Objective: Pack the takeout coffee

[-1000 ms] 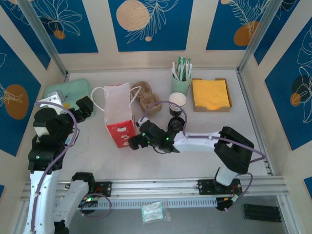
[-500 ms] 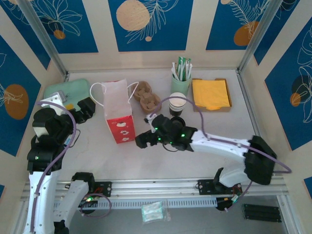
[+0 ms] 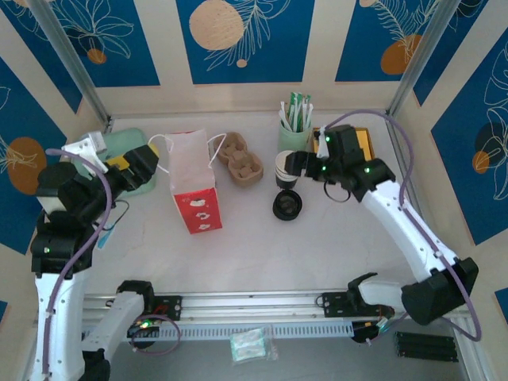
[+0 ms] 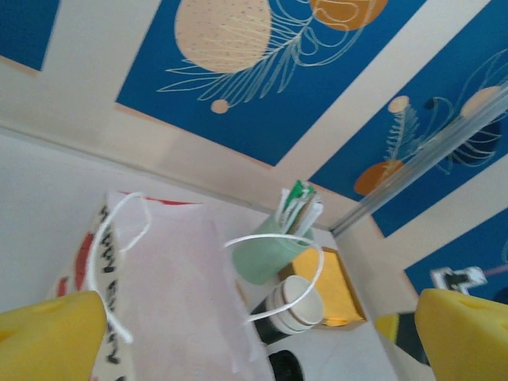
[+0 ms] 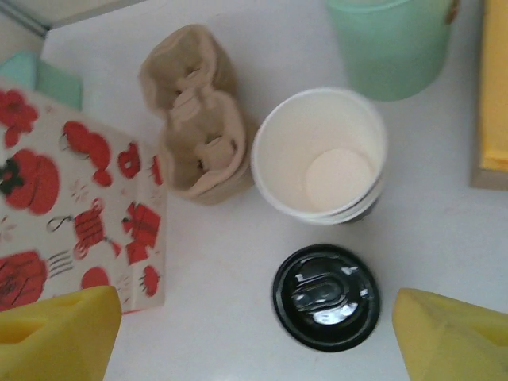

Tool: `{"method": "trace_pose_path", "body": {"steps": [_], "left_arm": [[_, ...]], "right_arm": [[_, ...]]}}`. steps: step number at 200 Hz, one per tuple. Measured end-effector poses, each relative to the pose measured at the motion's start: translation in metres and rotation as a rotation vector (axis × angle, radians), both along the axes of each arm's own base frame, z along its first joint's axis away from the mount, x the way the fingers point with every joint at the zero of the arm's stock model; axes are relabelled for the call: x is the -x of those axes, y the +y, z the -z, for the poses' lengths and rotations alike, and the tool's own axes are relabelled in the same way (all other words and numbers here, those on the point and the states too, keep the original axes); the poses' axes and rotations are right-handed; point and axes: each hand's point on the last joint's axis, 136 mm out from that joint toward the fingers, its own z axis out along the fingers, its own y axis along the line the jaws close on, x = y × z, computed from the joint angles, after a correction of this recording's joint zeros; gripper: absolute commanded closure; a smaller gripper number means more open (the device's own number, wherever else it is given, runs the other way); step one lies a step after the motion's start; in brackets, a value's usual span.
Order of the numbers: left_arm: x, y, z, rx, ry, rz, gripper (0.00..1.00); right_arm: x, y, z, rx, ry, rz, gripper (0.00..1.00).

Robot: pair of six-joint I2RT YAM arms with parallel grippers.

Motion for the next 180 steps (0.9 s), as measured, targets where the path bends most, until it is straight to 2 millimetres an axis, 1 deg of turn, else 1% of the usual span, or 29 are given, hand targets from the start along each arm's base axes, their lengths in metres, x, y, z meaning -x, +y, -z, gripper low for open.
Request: {"method": "trace_pose_path", "body": {"steps": [15,25,38,46,57,77,88,100,115,126,137,158,180], "left_arm": [[-0.003,-0.008,-0.009,0.010,-0.003,0.034,0.00],[-0.004,-0.015,-0.014,0.010,-0.005,0.060,0.01],[-0.007,-0.028,-0.018,0.005,-0.001,0.106,0.01],[-0.008,-0.039,-0.019,-0.003,0.002,0.139,0.01],[-0.010,-0.058,-0.020,-0.029,0.005,0.195,0.01],[-0.013,-0.092,-0.020,-0.076,0.009,0.279,0.01],[-0.018,-0.111,-0.017,-0.109,0.015,0.312,0.01],[-0.024,-0.134,-0.009,-0.155,0.029,0.345,0.00],[-0.029,-0.163,0.005,-0.219,0.049,0.388,0.00],[-0.030,-0.184,0.019,-0.272,0.065,0.418,0.01],[-0.028,-0.200,0.034,-0.318,0.085,0.443,0.01],[-0.022,-0.223,0.058,-0.406,0.108,0.473,0.01],[-0.014,-0.239,0.073,-0.477,0.112,0.492,0.00]], "right_arm": [[-0.014,-0.007,0.005,0.015,0.042,0.017,0.16],[-0.022,-0.010,0.013,0.023,0.077,0.024,0.17],[-0.030,-0.012,0.024,0.037,0.125,0.030,0.18],[-0.035,-0.012,0.030,0.044,0.148,0.034,0.20],[-0.040,-0.011,0.037,0.052,0.174,0.032,0.23],[-0.051,-0.007,0.044,0.064,0.206,0.024,0.29],[-0.056,-0.006,0.048,0.072,0.223,0.022,0.33],[-0.061,-0.005,0.054,0.085,0.240,0.022,0.37],[-0.066,-0.006,0.064,0.111,0.264,0.018,0.45],[-0.069,-0.008,0.071,0.130,0.283,0.019,0.48],[-0.071,-0.009,0.079,0.149,0.304,0.017,0.51],[-0.075,-0.012,0.090,0.169,0.336,0.020,0.52],[-0.076,-0.015,0.097,0.186,0.356,0.026,0.54]]}}
